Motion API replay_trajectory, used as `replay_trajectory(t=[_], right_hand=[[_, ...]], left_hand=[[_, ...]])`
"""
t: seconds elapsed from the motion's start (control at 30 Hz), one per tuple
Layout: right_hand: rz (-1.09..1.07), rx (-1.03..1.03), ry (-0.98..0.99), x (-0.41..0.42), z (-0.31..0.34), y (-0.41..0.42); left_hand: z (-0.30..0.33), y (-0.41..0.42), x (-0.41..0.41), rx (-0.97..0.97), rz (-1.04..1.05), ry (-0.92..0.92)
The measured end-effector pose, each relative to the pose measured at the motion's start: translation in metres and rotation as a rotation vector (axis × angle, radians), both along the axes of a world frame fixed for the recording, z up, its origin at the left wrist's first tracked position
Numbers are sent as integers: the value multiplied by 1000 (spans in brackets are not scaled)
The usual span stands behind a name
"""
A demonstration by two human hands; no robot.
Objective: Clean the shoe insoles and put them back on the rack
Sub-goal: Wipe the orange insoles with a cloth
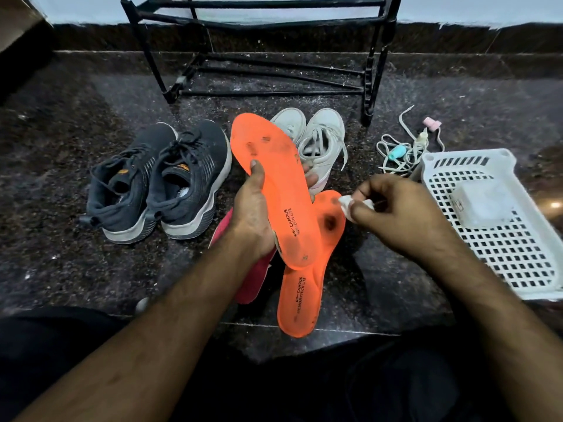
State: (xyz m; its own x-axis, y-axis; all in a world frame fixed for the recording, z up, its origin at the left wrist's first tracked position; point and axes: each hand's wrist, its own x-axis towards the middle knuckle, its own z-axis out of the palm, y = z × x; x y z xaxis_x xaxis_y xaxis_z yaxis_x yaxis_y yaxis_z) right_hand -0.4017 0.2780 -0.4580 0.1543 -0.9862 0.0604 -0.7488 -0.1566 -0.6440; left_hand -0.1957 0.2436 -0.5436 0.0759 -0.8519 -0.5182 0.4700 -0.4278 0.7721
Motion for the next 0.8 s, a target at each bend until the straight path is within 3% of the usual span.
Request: replay_trajectory(t=[0.1,0.4,0.8], right_hand=[[-1,53,-15,3,-3,2],[-35,90,-12,-9,-7,-6],[-148,126,-59,-24,-13,0]], left_hand=[[27,16,-2,-72,-42,124],[10,40,-47,-145,-178,97],[29,55,-66,-229,-213,-102]])
